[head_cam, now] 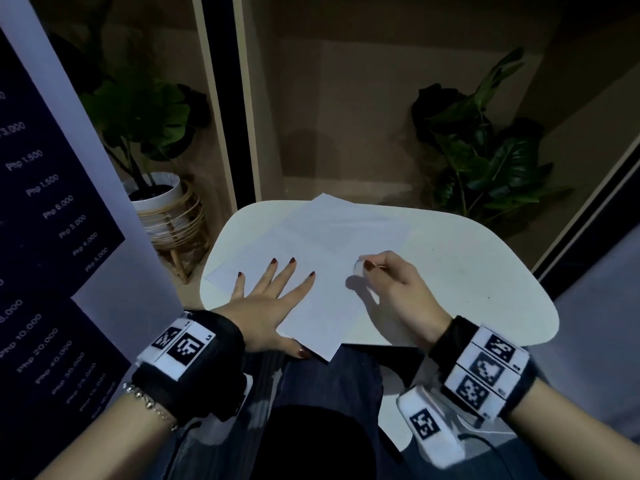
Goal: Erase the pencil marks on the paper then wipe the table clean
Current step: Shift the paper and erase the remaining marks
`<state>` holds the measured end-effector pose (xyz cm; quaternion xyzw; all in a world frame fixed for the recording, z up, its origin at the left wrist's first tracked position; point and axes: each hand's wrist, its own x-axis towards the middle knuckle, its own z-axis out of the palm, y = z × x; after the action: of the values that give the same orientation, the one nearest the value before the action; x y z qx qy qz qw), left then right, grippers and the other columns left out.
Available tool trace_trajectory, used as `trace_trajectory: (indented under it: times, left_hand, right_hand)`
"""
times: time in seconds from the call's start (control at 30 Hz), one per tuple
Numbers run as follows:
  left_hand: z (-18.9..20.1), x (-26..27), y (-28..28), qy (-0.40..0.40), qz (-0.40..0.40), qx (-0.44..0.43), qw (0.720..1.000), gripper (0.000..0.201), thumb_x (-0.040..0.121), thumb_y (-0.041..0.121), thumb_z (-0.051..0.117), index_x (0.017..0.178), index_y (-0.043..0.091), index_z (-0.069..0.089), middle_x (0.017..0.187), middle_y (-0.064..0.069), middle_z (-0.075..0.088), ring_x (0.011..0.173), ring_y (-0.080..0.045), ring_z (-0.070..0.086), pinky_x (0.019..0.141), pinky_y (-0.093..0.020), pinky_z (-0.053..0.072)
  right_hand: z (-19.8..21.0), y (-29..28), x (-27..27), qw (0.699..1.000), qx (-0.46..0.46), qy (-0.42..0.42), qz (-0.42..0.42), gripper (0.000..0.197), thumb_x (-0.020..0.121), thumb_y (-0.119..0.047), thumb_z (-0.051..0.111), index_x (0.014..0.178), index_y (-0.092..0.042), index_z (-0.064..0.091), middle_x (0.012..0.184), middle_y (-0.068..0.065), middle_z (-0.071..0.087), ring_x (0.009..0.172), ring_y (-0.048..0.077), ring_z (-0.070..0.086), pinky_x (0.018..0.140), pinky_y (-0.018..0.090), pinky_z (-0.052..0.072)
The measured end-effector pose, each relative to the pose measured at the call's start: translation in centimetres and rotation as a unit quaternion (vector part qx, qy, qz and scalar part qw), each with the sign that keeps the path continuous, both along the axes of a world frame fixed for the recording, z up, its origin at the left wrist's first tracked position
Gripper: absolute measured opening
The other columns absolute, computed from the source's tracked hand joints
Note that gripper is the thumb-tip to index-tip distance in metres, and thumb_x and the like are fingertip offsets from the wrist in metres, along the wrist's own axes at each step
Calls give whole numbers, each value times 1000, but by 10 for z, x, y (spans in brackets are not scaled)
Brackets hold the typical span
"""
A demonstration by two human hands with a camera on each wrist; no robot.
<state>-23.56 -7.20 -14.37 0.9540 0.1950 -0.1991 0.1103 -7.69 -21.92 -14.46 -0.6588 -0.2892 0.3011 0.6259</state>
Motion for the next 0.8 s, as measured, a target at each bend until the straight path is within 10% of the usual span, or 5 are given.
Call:
trace_trajectory:
  times: [0.2, 0.33, 0.43, 0.57, 0.8]
  left_hand:
    - [9, -2, -13, 4, -13, -33, 999, 75, 99, 54, 38, 150, 47, -16, 156, 8, -35, 143, -17, -34, 117, -56, -13]
    - [13, 0, -10, -24, 10, -72, 997, 52, 106, 45, 23, 154, 44, 3, 160, 13, -21, 147, -13, -24, 119, -51, -11]
    - [23, 0, 0, -112, 57, -116, 985, 39, 105, 42, 29, 140, 36, 44, 155, 9, 32, 146, -17, 22, 117, -36, 17]
    - [58, -14, 17, -342, 172, -89, 920, 30, 105, 24, 41, 125, 15, 62, 113, -2, 62, 109, -21, 57, 73, -18, 35]
    - [91, -34, 16, -603, 210, 24, 769, 29, 102, 17, 48, 116, -2, 66, 112, -20, 66, 96, -22, 56, 81, -29, 41]
  right_hand:
    - [0, 0, -7, 974, -7, 205, 101, 15, 100, -2, 48, 87, -3, 56, 96, 16, 70, 95, 27, 68, 86, 25, 56]
    - [2, -1, 42, 983, -86, -96, -127, 15, 99, -8, 53, 86, -14, 57, 92, 7, 59, 89, 21, 54, 91, 34, 50]
    - [-1, -12, 56, 969, -68, -195, -136, 12, 97, -9, 56, 106, -3, 62, 115, 6, 50, 107, 19, 48, 79, 4, 40]
    - [-13, -30, 59, 969, -74, -210, -105, 9, 97, -17, 58, 92, -14, 65, 137, 3, 38, 138, 1, 23, 104, 17, 30]
    - [-12, -53, 74, 969, -93, -206, -97, 22, 89, -28, 60, 70, -33, 69, 119, 10, 55, 125, 20, 47, 106, 38, 38]
